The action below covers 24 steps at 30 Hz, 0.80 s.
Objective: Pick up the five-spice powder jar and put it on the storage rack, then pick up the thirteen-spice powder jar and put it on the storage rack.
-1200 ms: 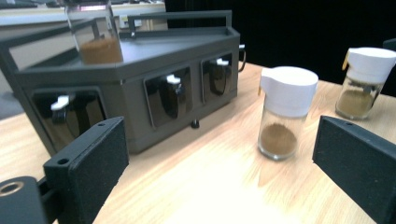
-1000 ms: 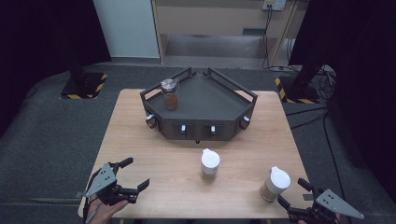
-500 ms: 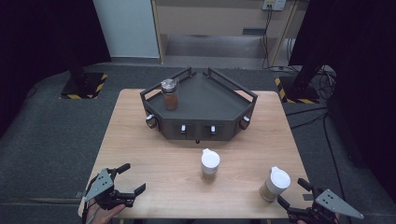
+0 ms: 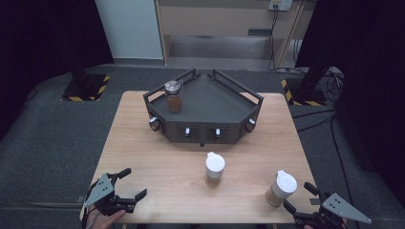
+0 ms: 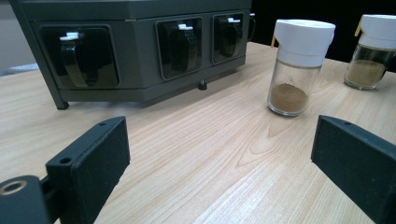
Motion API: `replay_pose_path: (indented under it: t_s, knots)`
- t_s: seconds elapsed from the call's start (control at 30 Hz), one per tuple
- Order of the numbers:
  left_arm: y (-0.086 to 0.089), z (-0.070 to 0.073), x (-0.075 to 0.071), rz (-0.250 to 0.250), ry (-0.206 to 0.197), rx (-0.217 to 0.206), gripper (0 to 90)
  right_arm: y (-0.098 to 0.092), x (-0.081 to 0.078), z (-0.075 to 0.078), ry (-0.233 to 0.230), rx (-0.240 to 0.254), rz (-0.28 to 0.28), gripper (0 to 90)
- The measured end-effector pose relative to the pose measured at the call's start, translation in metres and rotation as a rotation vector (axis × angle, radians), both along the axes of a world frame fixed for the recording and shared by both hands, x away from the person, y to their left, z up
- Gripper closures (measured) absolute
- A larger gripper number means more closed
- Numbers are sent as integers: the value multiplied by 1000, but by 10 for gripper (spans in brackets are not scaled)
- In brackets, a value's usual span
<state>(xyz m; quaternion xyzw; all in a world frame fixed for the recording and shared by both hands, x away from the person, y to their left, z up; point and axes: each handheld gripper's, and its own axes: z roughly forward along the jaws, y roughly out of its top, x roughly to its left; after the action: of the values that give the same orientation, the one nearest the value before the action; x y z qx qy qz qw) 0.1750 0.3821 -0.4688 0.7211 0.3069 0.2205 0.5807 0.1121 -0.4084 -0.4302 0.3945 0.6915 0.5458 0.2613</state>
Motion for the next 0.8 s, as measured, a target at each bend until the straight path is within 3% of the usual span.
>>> replay_pose_path:
  t_s: [0.8]
  knots:
    - [2,-2,0,1,9,-7,26,0,-4,2,-13,4,-17,13]
